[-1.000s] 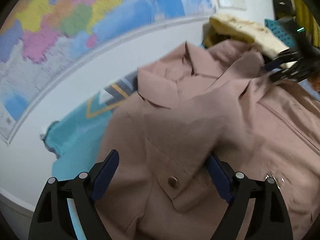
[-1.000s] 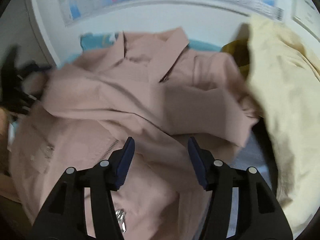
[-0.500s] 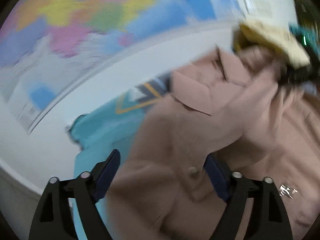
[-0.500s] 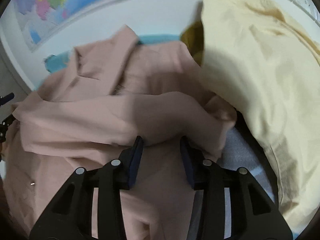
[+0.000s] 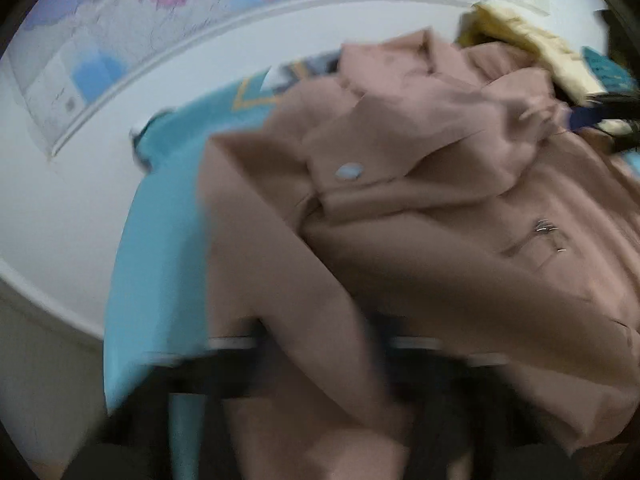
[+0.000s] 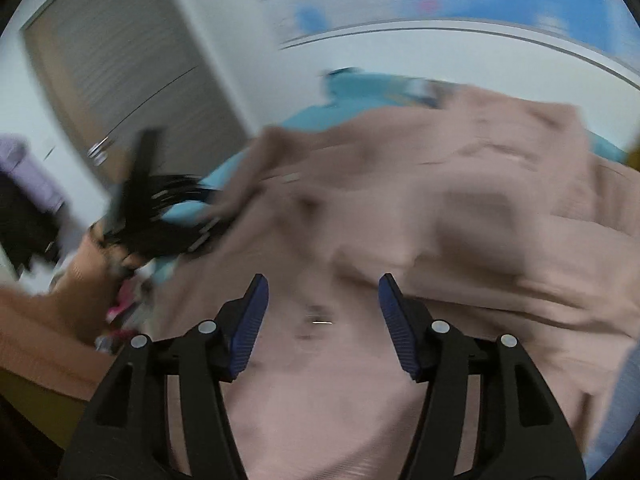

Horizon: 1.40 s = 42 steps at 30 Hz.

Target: Fold large clothes

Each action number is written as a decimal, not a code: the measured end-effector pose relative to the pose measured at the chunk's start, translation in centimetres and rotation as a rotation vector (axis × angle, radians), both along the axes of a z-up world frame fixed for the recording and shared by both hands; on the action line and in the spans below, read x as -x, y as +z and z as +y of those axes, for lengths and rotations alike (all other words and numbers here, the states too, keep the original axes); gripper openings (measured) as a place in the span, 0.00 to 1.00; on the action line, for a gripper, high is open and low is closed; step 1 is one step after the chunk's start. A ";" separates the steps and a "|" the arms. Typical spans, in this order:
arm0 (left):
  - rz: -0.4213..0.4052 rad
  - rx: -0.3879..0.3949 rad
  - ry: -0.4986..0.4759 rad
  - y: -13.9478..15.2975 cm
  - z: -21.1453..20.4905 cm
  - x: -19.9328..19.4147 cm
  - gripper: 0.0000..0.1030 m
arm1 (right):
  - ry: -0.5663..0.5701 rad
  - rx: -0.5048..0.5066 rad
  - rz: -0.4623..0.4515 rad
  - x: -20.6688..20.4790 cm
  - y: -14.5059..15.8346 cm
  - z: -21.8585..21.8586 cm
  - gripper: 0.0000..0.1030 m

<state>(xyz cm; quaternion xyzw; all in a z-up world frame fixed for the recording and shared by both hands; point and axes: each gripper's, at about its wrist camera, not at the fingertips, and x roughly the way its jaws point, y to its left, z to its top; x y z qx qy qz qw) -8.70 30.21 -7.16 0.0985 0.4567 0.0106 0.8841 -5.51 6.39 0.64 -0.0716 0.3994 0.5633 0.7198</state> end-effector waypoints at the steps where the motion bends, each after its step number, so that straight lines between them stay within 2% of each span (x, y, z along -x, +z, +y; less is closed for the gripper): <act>1: -0.008 0.041 0.024 0.5 0.9 0.0 0.01 | 0.039 -0.012 0.007 0.8 0.2 0.8 0.56; 5: -0.136 0.144 0.065 5.3 3.7 1.3 0.01 | 0.216 -0.080 0.023 4.3 1.2 5.0 0.56; 7: -0.193 0.168 0.062 8.3 4.1 2.0 0.01 | 0.272 -0.103 0.025 5.9 1.9 6.8 0.62; 8: -0.211 0.166 0.059 9.5 3.9 2.2 0.01 | 0.302 -0.118 0.022 6.8 2.0 8.3 0.72; 9: -0.220 0.164 0.055 10.1 3.6 2.3 0.01 | 0.316 -0.125 0.026 7.6 1.9 9.4 0.80; 11: -0.228 0.162 0.038 11.4 3.1 2.0 0.01 | 0.354 -0.117 0.037 9.0 1.1 11.9 0.80; 13: -0.220 0.168 0.025 12.1 2.4 1.4 0.01 | 0.347 -0.080 0.010 9.9 0.1 13.9 0.80; 14: -0.213 0.176 0.015 12.2 2.0 1.1 0.01 | 0.337 -0.068 -0.007 10.5 -0.6 14.9 0.74; 16: -0.207 0.179 0.010 12.4 1.3 0.6 0.01 | 0.303 -0.040 -0.012 10.7 -1.6 16.4 0.55; 17: -0.208 0.188 0.006 12.6 1.1 0.3 0.01 | 0.299 -0.027 0.011 10.6 -2.0 16.9 0.27; 18: -0.207 0.202 0.003 12.8 1.0 0.0 0.01 | 0.304 -0.034 0.054 10.4 -2.2 17.3 0.02; 20: -0.216 0.211 -0.003 13.2 0.4 -0.6 0.02 | 0.324 -0.097 0.108 9.7 -0.9 16.2 0.02; 22: -0.244 0.231 0.003 14.3 0.6 -0.7 0.04 | 0.336 -0.155 0.103 8.8 1.6 14.0 0.02; 23: -0.268 0.268 -0.016 15.3 0.7 -0.6 0.11 | 0.331 -0.206 0.117 7.7 3.7 12.0 0.02; 24: -0.303 0.318 -0.048 16.3 0.8 -0.4 0.24 | 0.317 -0.234 0.108 6.8 5.2 10.5 0.02; 26: -0.396 0.407 -0.099 18.7 1.1 0.5 0.43 | 0.256 -0.276 0.056 4.3 8.8 6.4 0.02; 28: -0.481 0.427 -0.128 20.2 0.8 1.3 0.44 | 0.176 -0.267 0.022 1.9 10.8 3.2 0.02; 29: -0.500 0.430 -0.138 20.4 0.6 1.3 0.46 | 0.151 -0.251 0.001 1.1 11.3 1.9 0.02; 30: -0.513 0.424 -0.138 20.5 0.3 1.2 0.46 | 0.081 -0.211 -0.042 -0.2 11.7 -0.2 0.02; 33: -0.443 0.380 -0.118 18.8 -1.1 -1.0 0.46 | -0.045 -0.075 -0.064 -3.9 10.4 -4.4 0.02; 35: -0.363 0.331 -0.109 16.5 -2.2 -2.9 0.46 | -0.106 0.065 -0.065 -5.8 7.7 -5.7 0.04; 37: -0.278 0.288 -0.113 13.7 -3.4 -4.7 0.46 | -0.180 0.148 0.030 -7.7 3.8 -6.6 0.16; 38: -0.213 0.281 -0.119 11.7 -4.1 -6.0 0.46 | -0.207 0.193 0.039 -8.3 2.6 -7.0 0.33; 39: -0.162 0.274 -0.117 10.1 -4.7 -7.1 0.46 | -0.280 0.230 0.028 -9.0 1.0 -7.7 0.50; 40: -0.132 0.260 -0.108 9.0 -5.0 -7.7 0.46 | -0.313 0.228 0.033 -9.0 0.3 -8.3 0.61; 41: -0.105 0.218 -0.099 7.6 -5.6 -8.4 0.46 | -0.351 0.204 0.054 -9.1 -0.3 -9.4 0.70; 42: -0.085 0.188 -0.107 6.6 -6.1 -8.9 0.46 | -0.371 0.168 0.059 -9.3 -0.4 -10.4 0.69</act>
